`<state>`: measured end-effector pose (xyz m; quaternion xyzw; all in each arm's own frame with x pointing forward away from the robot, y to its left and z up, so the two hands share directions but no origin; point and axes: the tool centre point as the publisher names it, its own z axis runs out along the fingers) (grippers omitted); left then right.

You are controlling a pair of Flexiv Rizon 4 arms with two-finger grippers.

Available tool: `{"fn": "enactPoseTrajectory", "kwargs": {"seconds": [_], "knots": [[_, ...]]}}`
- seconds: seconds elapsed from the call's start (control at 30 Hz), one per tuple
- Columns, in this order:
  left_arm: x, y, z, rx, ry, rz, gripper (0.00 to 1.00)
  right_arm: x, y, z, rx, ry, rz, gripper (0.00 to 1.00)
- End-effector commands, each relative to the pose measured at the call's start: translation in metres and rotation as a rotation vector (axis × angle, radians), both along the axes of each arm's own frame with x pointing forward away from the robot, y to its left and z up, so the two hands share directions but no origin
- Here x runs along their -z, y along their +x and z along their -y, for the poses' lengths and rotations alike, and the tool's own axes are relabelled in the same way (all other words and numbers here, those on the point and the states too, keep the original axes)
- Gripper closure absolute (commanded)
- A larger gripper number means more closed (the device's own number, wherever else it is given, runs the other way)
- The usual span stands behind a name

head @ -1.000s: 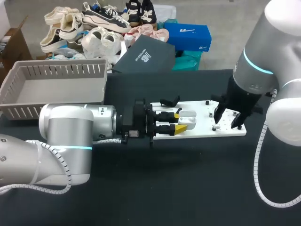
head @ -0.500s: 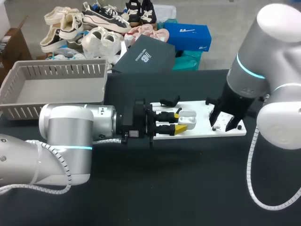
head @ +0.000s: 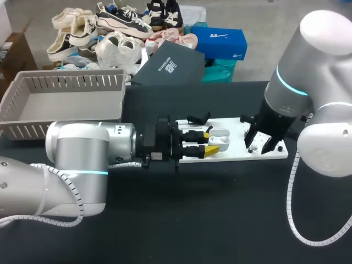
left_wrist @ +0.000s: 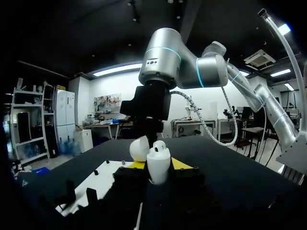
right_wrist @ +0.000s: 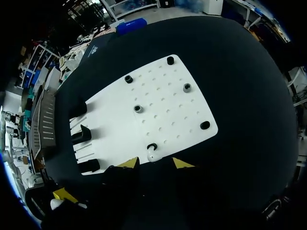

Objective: Pick up each earbud case from the left stands, insert the matching earbuds, close the lid, and place the case in the box.

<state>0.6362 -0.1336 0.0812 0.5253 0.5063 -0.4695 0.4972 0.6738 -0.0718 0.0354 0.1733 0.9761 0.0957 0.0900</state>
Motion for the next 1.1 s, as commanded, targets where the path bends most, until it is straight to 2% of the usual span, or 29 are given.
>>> {"fn": "enactPoseTrajectory", "kwargs": {"seconds": [0.03,1.1], "knots": [[0.0,-0.0018,0.0001,-0.006,-0.001,0.002,1.0,0.0038,0.0041,0.0003,0.004,0.005,-0.002,0.64],[0.0,-0.0018,0.0001,-0.006,-0.001,0.002,1.0,0.0129,0.0096,0.0006,-0.007,0.007,-0.016,0.66]]}}
